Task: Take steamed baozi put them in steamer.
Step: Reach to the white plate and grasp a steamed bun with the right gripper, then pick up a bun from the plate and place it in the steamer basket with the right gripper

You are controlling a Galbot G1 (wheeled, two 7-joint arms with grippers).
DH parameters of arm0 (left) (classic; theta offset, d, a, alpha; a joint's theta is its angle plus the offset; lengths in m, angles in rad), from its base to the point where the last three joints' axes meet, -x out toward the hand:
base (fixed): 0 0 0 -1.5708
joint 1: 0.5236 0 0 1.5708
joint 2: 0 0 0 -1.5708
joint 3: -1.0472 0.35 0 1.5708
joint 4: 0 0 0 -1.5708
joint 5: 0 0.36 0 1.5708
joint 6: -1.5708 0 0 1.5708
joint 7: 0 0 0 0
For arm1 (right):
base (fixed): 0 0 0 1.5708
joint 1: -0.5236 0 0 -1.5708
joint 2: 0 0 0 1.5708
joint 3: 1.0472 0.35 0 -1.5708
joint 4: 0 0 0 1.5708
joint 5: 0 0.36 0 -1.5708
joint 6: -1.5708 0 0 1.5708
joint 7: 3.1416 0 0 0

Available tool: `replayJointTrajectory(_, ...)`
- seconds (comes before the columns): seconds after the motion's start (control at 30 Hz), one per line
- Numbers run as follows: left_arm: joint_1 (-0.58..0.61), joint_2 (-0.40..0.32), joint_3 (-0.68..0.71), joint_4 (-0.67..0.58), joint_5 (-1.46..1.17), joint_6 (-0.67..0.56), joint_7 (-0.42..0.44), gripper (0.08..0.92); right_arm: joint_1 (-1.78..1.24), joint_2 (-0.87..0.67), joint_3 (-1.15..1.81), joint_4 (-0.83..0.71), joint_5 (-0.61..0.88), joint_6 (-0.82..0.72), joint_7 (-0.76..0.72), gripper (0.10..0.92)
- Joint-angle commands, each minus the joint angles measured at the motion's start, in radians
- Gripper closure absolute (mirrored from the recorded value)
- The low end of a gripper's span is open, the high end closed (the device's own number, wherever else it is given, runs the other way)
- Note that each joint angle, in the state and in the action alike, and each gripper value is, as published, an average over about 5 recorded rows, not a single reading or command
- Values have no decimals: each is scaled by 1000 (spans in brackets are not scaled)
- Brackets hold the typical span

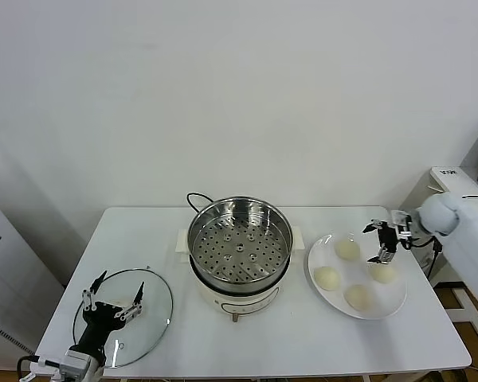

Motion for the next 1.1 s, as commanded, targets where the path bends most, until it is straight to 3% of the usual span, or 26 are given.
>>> replayJointTrajectory(0.03, 1, 2, -3, -1, -1, 1, 0, 177, 88, 138, -90, -191, -109, 44, 21, 203)
replayJointTrajectory(0.47, -2, 6, 0, 0, 2, 4, -1, 177, 74, 205, -41, -285, -135, 75, 89, 206)
replayJointTrajectory(0.7, 4, 5, -2, -3, 2, 3, 0, 177, 81, 221, -46, -309, -151, 72, 87, 276)
replayJointTrajectory(1.1, 9, -10, -6, -8, 2, -1, 0, 177, 87, 177, -98, -224, -97, 64, 81, 561)
